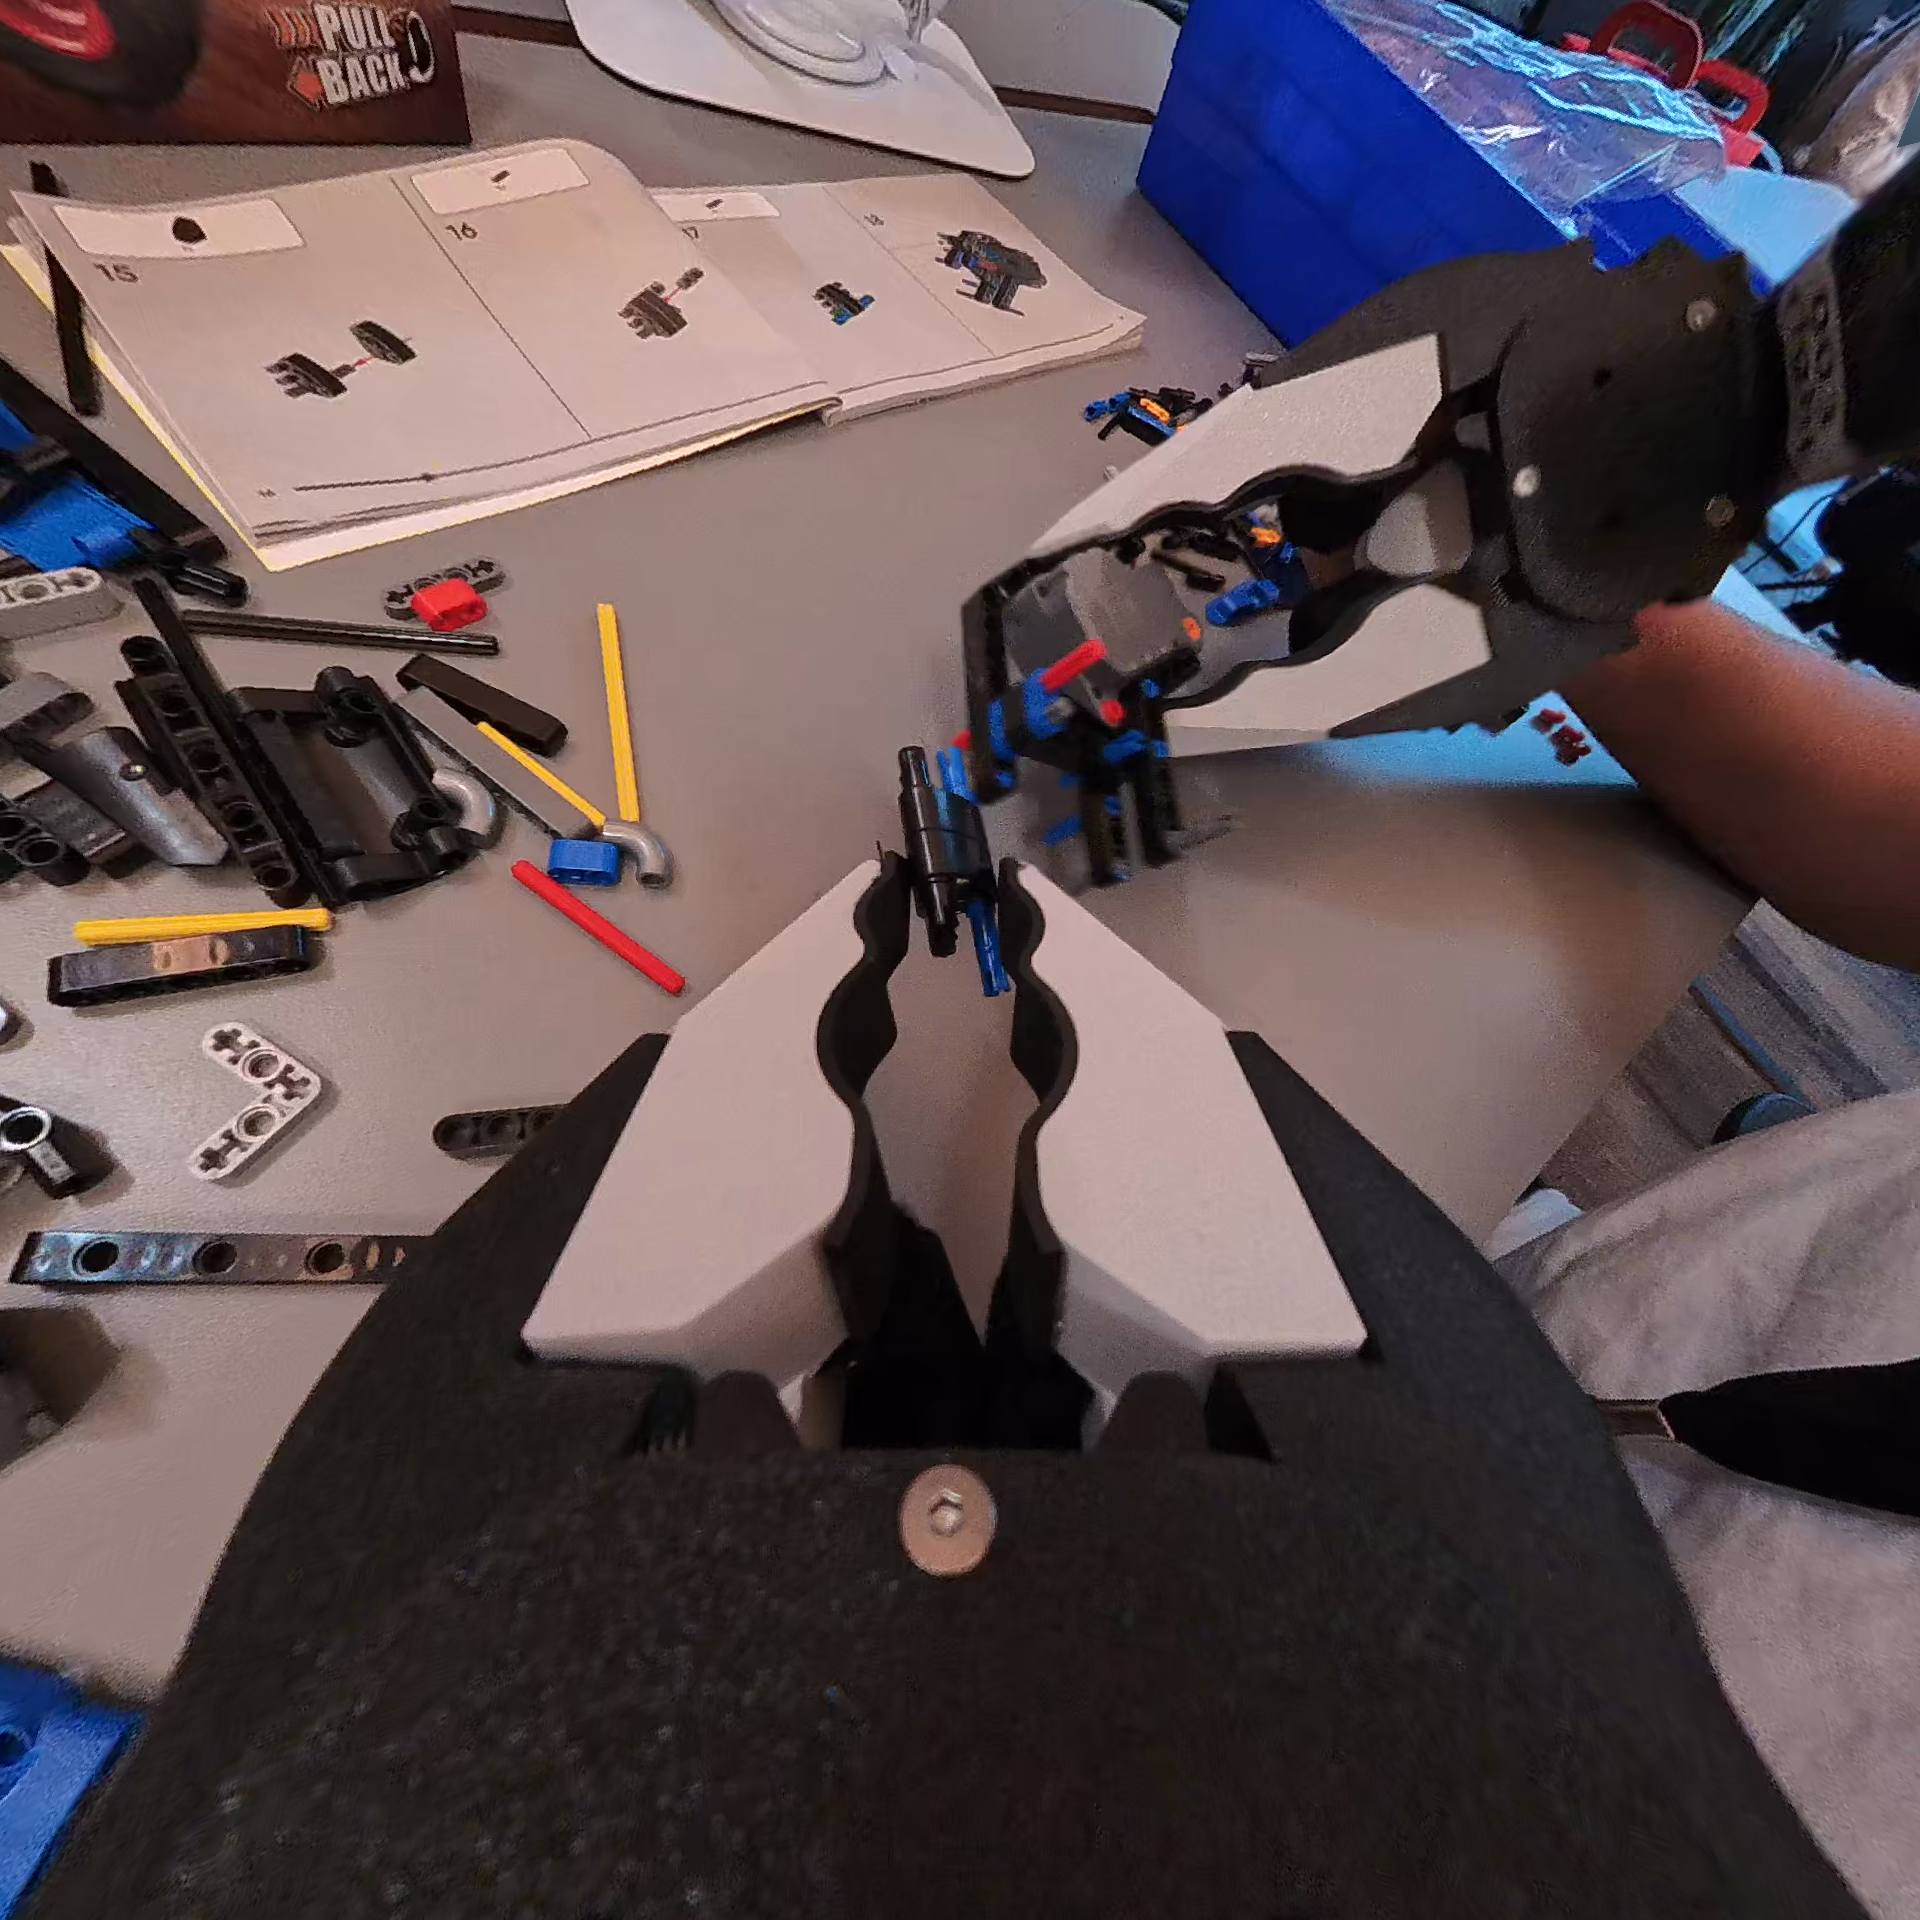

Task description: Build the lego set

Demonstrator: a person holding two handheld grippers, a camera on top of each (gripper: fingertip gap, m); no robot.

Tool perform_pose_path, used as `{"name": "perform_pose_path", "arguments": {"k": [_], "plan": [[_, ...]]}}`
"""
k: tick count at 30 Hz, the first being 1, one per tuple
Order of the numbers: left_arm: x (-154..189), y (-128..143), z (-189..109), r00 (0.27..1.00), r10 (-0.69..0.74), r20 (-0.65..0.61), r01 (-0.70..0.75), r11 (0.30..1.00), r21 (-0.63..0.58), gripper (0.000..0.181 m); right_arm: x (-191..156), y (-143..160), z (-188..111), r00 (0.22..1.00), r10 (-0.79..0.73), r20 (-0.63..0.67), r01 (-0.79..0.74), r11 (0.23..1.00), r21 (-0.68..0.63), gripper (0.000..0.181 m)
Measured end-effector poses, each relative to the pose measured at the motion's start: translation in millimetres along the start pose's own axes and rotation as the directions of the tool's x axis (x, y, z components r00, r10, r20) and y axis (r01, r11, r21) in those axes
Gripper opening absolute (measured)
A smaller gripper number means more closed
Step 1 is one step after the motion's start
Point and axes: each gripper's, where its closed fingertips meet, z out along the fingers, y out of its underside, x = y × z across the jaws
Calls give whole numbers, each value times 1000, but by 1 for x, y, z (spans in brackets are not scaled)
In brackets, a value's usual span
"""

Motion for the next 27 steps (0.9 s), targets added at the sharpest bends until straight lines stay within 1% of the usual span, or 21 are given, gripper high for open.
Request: {"name": "perform_pose_path", "arguments": {"k": [1, 2, 4, 8, 10, 12, 14, 15, 17, 19, 22, 24, 27], "plan": [[0, 1, -1, 1000, 10, 2, -10, 1000, -4, 14, -5, -5, -3, 998, 22, 56, -25, 999, 49, 46], [-1, 5, 0, 1000, 21, 9, -21, 999, -24, 14, -6, -11, -6, 996, 35, 78, -43, 994, 97, 46], [-2, 16, 4, 999, 47, 11, -46, 995, -88, 15, 2, -18, -10, 999, 20, 30, -25, 984, 178, 46], [11, 34, 18, 998, 39, -54, -48, 983, -180, 15, 10, -30, -17, 987, -117, -114, 147, 941, 305, 47], [13, 41, 28, 996, 76, -41, -83, 973, -217, 15, 6, -36, -21, 983, -143, -111, 173, 923, 344, 47], [16, 44, 35, 991, 132, -30, -136, 964, -229, 15, 4, -42, -26, 991, -116, -70, 134, 910, 393, 46], [24, 44, 41, 986, 163, -46, -169, 961, -217, 15, 9, -46, -32, 995, -86, -59, 103, 887, 450, 47], [29, 44, 43, 985, 164, -58, -173, 961, -214, 15, 12, -48, -36, 993, -93, -74, 117, 867, 483, 46], [39, 48, 49, 984, 153, -90, -169, 963, -209, 17, 15, -51, -44, 983, -136, -122, 181, 817, 548, 46], [47, 49, 54, 984, 132, -116, -153, 967, -203, 22, 19, -52, -49, 970, -167, -175, 238, 790, 565, 46], [57, 42, 55, 979, 151, -140, -172, 973, -156, 36, 19, -55, -54, 985, -126, -120, 173, 778, 604, 46], [64, 34, 50, 967, 183, -177, -205, 973, -110, 46, 19, -60, -58, 992, -94, -82, 125, 759, 638, 46], [75, 9, 26, 933, 222, -284, -232, 973, 0, 55, 18, -64, -63, 988, -116, -106, 157, 735, 660, 46]]}}
